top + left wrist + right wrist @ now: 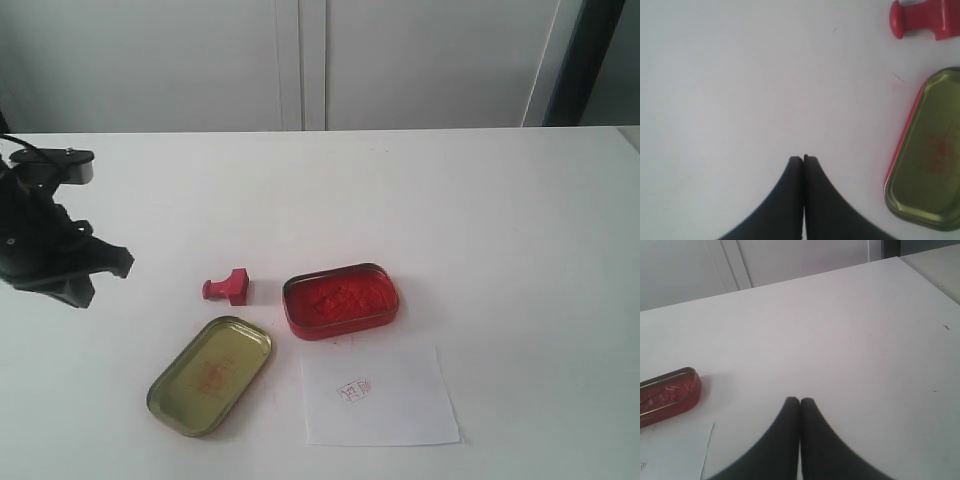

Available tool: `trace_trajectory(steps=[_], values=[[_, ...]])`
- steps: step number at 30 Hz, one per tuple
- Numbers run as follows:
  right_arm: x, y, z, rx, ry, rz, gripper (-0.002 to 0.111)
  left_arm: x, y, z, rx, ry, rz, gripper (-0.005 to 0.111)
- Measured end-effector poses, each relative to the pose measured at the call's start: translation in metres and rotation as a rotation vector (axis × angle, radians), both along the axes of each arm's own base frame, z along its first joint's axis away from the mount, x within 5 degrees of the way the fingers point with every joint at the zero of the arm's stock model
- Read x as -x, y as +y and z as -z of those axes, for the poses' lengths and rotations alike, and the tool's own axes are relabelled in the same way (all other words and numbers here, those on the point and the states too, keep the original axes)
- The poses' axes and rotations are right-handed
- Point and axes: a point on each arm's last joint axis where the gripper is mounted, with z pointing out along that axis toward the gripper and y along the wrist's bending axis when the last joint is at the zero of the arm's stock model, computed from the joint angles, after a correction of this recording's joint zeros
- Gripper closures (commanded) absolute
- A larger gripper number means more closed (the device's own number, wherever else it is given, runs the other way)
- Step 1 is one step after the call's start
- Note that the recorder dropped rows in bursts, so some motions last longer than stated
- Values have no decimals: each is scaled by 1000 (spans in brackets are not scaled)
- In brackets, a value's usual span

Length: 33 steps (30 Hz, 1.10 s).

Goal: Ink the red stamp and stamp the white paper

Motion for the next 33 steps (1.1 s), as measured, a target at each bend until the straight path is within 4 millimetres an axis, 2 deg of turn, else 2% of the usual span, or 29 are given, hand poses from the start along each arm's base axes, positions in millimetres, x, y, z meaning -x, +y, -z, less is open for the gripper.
trace_trajectory(steps=[9,18,24,33], values=[[0,0,0,0,0,0,108,39,14,-4,-10,-88,-2,107],[0,0,0,0,0,0,108,67,25,-8,-44,-172,25,107],[0,0,0,0,0,0,108,77,28,-17,-36,-209,25,107],[0,0,0,0,0,0,108,78,28,-17,-38,-199,25,107]])
